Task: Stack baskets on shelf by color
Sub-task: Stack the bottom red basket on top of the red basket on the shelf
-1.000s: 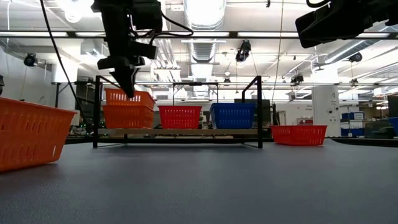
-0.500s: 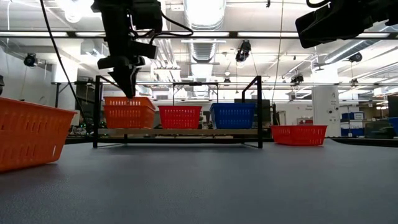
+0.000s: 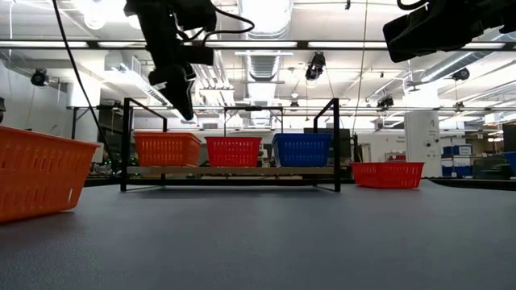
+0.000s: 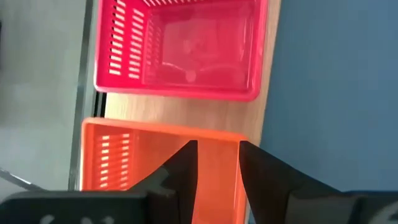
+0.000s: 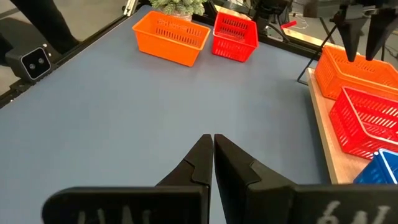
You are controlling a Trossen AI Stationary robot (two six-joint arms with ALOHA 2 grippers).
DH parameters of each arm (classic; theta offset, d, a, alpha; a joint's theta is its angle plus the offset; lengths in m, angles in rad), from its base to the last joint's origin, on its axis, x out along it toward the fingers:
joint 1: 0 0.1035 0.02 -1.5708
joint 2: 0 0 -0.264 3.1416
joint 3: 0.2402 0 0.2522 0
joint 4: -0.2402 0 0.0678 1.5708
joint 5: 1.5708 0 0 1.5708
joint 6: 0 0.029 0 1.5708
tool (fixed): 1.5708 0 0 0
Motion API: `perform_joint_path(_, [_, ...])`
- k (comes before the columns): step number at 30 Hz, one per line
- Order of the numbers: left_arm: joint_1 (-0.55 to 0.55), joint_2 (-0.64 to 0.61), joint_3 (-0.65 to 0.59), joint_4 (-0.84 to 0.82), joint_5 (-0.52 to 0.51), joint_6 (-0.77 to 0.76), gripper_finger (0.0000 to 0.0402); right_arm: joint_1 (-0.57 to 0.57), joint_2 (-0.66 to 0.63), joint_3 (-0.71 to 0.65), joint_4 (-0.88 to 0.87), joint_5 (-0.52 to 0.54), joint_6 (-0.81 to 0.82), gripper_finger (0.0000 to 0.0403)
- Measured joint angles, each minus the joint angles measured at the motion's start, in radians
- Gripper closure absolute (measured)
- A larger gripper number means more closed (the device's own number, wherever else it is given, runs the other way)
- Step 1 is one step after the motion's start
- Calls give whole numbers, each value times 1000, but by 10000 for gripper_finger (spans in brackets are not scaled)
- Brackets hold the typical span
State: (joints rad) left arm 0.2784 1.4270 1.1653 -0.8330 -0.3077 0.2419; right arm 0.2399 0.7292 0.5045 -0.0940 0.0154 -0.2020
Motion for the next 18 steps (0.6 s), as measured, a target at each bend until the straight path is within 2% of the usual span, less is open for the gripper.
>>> perform_joint_path(11, [-5, 1, -7, 13, -37, -8, 300, 0, 0, 0, -5, 0, 0, 394])
perform_joint_path(18, [-107, -5, 7, 56, -5, -171, 300, 0, 0, -2, -5, 0, 0, 394])
